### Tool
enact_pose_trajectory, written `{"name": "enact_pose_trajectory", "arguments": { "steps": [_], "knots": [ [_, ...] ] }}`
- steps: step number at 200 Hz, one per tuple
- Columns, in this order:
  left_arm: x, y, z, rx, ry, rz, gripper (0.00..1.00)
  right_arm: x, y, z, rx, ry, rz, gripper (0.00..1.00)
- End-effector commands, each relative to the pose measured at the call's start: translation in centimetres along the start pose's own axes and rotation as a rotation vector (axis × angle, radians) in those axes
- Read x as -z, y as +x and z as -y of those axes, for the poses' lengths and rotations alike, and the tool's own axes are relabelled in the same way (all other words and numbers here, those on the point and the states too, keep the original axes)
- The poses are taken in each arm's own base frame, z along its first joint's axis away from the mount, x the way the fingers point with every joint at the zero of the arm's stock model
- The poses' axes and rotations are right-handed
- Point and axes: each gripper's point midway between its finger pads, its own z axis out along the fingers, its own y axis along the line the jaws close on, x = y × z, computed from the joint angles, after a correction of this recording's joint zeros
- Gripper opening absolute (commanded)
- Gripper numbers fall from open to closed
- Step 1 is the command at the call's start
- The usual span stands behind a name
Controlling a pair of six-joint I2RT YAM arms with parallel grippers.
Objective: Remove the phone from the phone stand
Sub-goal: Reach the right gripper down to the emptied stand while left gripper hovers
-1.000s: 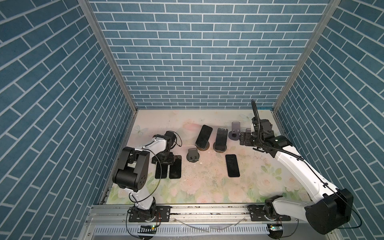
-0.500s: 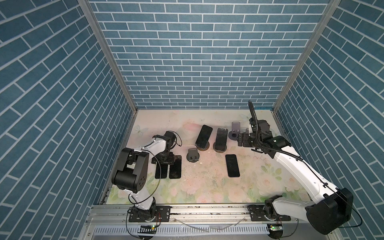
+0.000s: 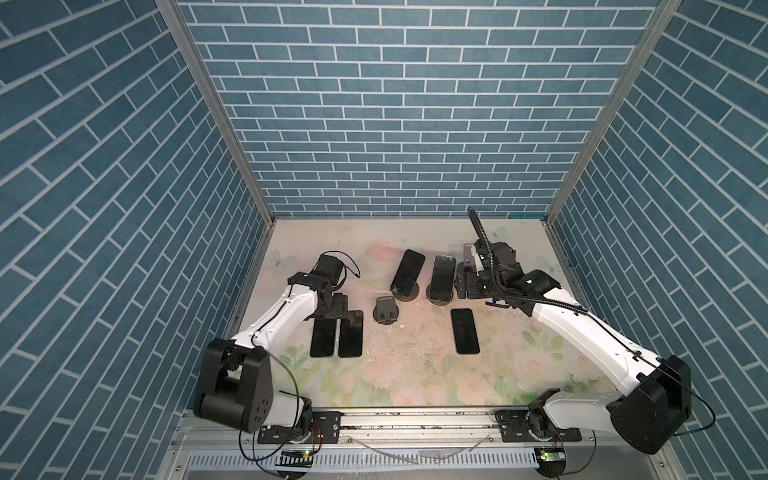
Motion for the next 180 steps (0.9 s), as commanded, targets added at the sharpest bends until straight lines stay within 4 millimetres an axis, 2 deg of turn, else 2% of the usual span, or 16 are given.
{"name": "enact_pose_trajectory", "arguments": {
  "steps": [1, 17, 43, 84, 104, 108, 126, 180],
  "knots": [
    [1.3, 0.0, 1.0, 0.013, 0.086, 0.076, 0.88, 0.0, -1.5, -2.6, -0.003, -0.04, 0.022, 0.92],
    [2.4, -0.2, 1.2, 0.025, 0.13, 0.145, 0.9, -0.7, -1.3, -4.3, 0.023, -0.066, 0.006, 0.92],
    [3.9, 0.2, 1.2, 0.046, 0.181, 0.244, 0.99, -2.0, -0.7, -7.2, 0.055, -0.119, -0.022, 0.92],
    [5.8, 0.7, 1.9, 0.075, 0.29, 0.344, 1.0, -4.1, 0.3, -11.8, 0.114, -0.184, -0.076, 0.92],
    [7.1, 0.1, 2.1, 0.096, 0.323, 0.398, 1.0, -4.8, 0.6, -14.2, 0.139, -0.226, -0.095, 0.92],
    [6.6, 0.6, 2.0, 0.098, 0.319, 0.387, 1.0, -4.9, 0.7, -14.7, 0.143, -0.232, -0.099, 0.92],
    [7.2, 0.3, 2.0, 0.111, 0.335, 0.424, 1.0, -5.5, 1.1, -16.6, 0.162, -0.255, -0.112, 0.92],
    [8.7, 0.0, 1.0, 0.167, 0.339, 0.522, 1.0, -7.6, 2.4, -20.3, 0.155, -0.249, -0.125, 0.92]
  ]
}}
